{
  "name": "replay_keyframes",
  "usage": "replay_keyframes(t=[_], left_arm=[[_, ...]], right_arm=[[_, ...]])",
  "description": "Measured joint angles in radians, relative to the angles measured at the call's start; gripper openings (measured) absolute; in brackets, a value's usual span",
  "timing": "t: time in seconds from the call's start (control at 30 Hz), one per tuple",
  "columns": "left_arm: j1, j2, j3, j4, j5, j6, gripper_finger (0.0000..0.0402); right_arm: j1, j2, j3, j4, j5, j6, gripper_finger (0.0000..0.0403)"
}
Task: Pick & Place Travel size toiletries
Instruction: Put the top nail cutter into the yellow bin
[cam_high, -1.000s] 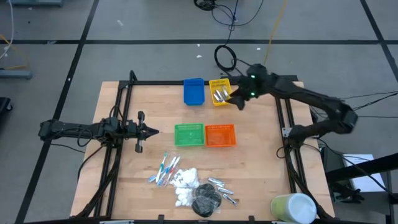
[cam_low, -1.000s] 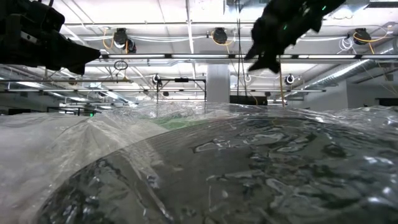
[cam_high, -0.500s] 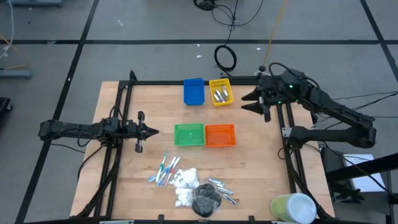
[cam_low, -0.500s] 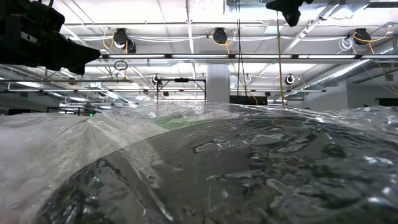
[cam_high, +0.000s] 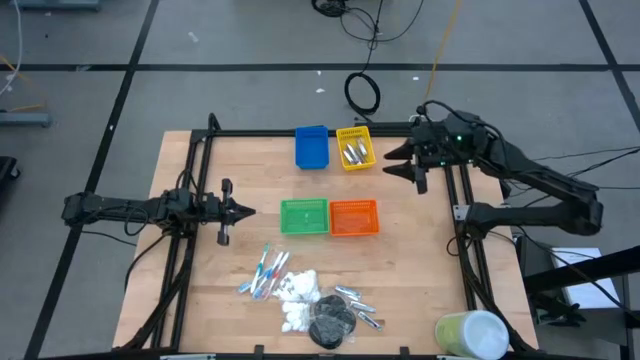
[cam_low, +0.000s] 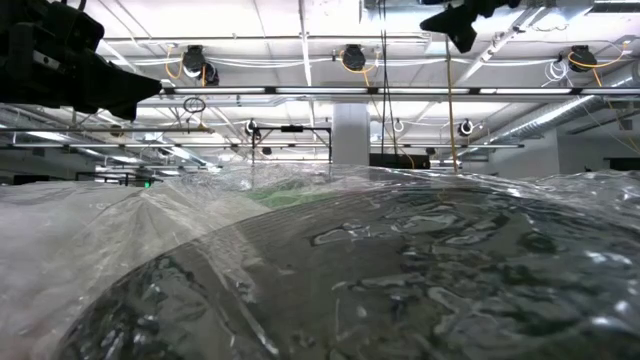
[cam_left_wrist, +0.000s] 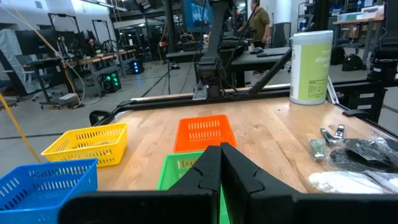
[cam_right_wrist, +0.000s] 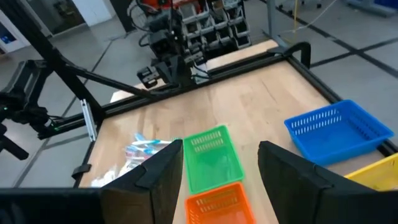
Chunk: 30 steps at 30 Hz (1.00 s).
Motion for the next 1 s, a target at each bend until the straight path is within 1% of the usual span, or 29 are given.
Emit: replay_keyframes(t=[0.13,0.23,0.33,0.37,0.43,0.53,0.57,0.7,0.8,0.87,0.93,1.0], left_arm=[[0.0,0.0,0.0,0.0,0.0,0.0,0.0005],[0.0,0.0,0.0,0.0,0.0,0.0,0.0006],[0.0,0.0,0.0,0.0,0.0,0.0,0.0006],[0.0,0.0,0.0,0.0,0.0,0.0,0.0005],[0.0,0.0,0.0,0.0,0.0,0.0,0.0006],[0.0,0.0,0.0,0.0,0.0,0.0,0.0005],[0.0,0.0,0.0,0.0,0.0,0.0,0.0006],[0.0,0.0,0.0,0.0,0.0,0.0,0.0005],[0.0,0.0,0.0,0.0,0.0,0.0,0.0005],[0.0,0.0,0.0,0.0,0.0,0.0,0.0006],[0.0,0.0,0.0,0.0,0.0,0.0,0.0005],[0.0,0.0,0.0,0.0,0.0,0.0,0.0006]], right_arm=[[0.0,0.031,0.0,0.0,0.015,0.0,0.0195],[0.0,0.059,0.0,-0.023,0.085,-0.003,0.0193],[0.009,0.109,-0.003,-0.054,0.171,-0.071,0.0194],[0.02,0.128,-0.009,-0.053,0.187,-0.092,0.0196],[0.06,0.168,-0.036,-0.026,0.176,-0.097,0.0203],[0.178,0.231,-0.079,0.017,0.131,-0.1,0.0217],[0.231,0.254,-0.088,0.026,0.136,-0.1,0.0222],[0.458,0.343,-0.104,0.024,0.271,-0.101,0.0232],[0.593,0.392,-0.104,0.038,0.381,-0.104,0.0229],[0.654,0.412,-0.104,0.049,0.47,-0.104,0.0225],[0.69,0.418,-0.104,0.055,0.563,-0.091,0.022],[0.712,0.417,-0.104,0.06,0.6,-0.048,0.0215]])
